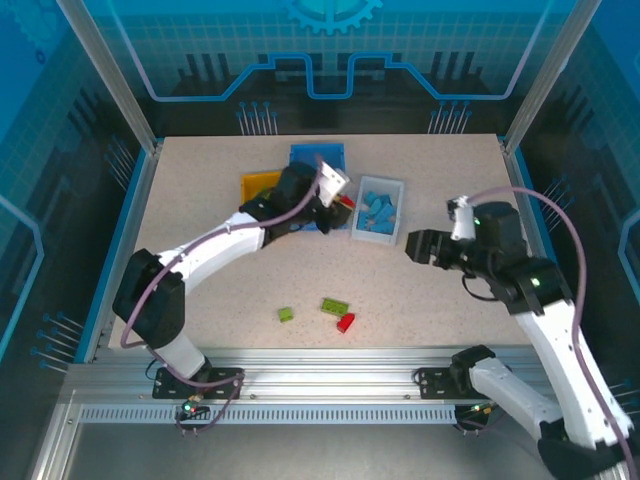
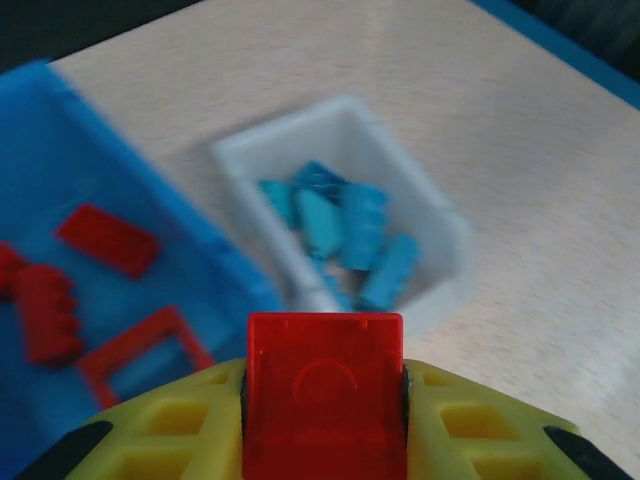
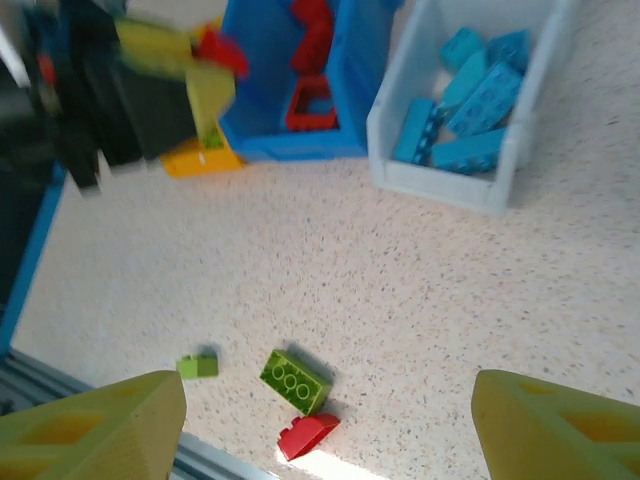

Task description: Sort the legos into containers by color

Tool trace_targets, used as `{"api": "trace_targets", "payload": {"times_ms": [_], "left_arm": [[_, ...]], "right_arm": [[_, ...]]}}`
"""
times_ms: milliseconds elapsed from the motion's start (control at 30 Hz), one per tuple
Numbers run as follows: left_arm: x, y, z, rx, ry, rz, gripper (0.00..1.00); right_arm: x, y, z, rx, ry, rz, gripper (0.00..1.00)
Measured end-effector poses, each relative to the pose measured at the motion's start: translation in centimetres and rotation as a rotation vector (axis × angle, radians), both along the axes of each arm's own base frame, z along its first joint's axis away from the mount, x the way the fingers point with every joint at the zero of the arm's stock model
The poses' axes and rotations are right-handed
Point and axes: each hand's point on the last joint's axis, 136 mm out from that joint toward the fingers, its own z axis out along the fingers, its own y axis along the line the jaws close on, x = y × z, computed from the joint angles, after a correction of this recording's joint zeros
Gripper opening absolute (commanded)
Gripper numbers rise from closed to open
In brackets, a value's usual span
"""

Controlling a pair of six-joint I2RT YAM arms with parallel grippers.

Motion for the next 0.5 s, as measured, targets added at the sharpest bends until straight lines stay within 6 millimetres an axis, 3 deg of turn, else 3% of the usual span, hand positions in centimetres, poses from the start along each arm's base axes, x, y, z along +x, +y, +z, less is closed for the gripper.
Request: {"api": "trace_targets", "payload": {"times_ms": [133, 267, 367, 500], "left_arm": [[4.9, 2.0, -0.8, 0.003, 0.080, 0.164, 0.33], [8.7, 2.1, -3.4, 0.003, 0.173, 0.270, 0.33], [10.5, 2.0, -6.4, 0.021, 0.245, 0.326, 0.33], [11.4, 2.2, -10.2, 0.059, 0.324, 0.383, 0.34]], "right_arm": [[1.4, 4.2, -1.7, -0.054, 0.013, 0.101, 0.78], [2.9, 8.0, -1.3, -0.064, -0.064, 0.167, 0.77], [3.8, 10.0, -0.7, -0.054, -0.114, 0.186, 0.77], [4.7, 11.0, -0.2, -0.047, -0.152, 0.179, 0.77]]}}
